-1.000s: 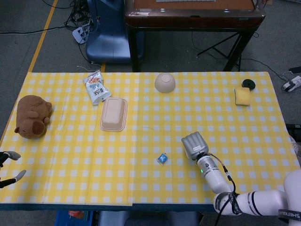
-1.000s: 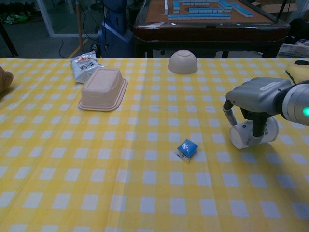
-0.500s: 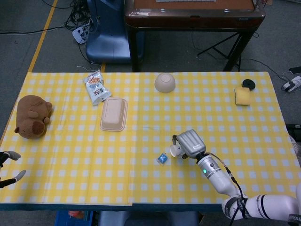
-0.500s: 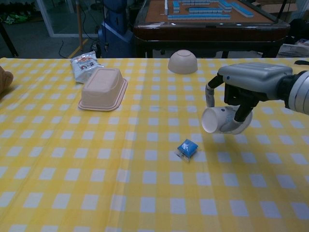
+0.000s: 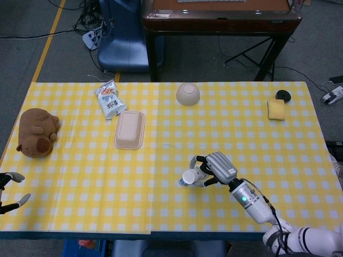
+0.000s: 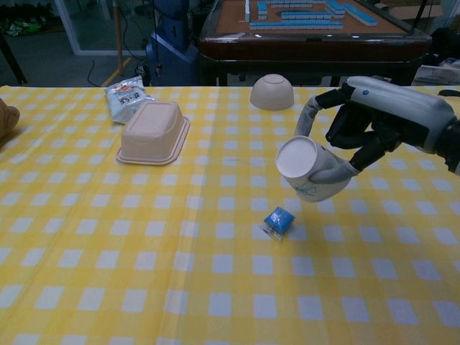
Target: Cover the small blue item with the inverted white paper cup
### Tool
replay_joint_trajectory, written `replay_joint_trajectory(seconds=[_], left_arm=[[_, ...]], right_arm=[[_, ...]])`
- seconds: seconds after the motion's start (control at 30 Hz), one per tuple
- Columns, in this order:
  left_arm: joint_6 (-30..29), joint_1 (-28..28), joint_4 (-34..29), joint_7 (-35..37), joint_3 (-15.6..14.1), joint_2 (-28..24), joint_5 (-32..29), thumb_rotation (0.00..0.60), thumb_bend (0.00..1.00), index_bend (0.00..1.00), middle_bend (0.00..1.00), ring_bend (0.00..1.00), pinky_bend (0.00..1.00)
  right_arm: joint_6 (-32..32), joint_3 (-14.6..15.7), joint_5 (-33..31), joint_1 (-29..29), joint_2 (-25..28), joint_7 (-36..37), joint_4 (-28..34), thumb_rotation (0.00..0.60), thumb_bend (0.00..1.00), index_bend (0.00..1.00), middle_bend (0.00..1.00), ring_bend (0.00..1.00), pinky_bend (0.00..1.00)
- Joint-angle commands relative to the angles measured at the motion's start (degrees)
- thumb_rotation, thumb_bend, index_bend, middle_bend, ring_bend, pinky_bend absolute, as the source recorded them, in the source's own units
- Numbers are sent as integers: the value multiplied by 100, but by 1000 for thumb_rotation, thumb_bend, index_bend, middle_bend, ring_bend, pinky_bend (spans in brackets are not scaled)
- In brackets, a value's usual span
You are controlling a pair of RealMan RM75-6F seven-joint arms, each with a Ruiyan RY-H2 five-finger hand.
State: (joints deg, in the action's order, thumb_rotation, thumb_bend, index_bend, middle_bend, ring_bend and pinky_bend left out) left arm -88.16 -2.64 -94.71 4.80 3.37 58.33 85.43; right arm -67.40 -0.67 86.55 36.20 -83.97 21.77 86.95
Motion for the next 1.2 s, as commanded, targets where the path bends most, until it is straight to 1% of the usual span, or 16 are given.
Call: replay_joint_trajectory(seconds=[0.03,0.17,0.3,0.5,0.67,1.03,1.2], left_arm=[[4,0,2,4,1,0,-6,600,171,529,479,380,512],[-1,2,6,26,5,-3,-7,600,171,529,479,380,512],[-1,4,6,41,7,-8,-11,600,171,529,479,380,512],[-11,10,4,74,6,-21,-4,600,171,529,479,380,512],[-31,22,11,121,16,-40,-14,600,171,529,479,380,512],[-31,27,8,132,14,-47,-11,600,172,531,479,383,512],[-38,32,8,143,21,-53,-24,600,171,531,479,383,512]], right_arm=[[-363,110,531,-212,-603,1451,-1000,600,123,567,1000,1000,1000],[-427,121,615,-235,-951,2194,-1517,600,125,567,1000,1000,1000],[-443,128,671,-233,-1222,2605,-1881,600,144,567,1000,1000,1000],[-469,128,757,-197,-1589,3060,-2399,600,144,567,1000,1000,1000],[-423,145,795,-157,-1766,3194,-2710,600,144,567,1000,1000,1000],[-267,74,726,-66,-1976,3285,-3074,600,146,567,1000,1000,1000],[-165,105,740,-11,-2072,3427,-3245,600,142,567,1000,1000,1000]])
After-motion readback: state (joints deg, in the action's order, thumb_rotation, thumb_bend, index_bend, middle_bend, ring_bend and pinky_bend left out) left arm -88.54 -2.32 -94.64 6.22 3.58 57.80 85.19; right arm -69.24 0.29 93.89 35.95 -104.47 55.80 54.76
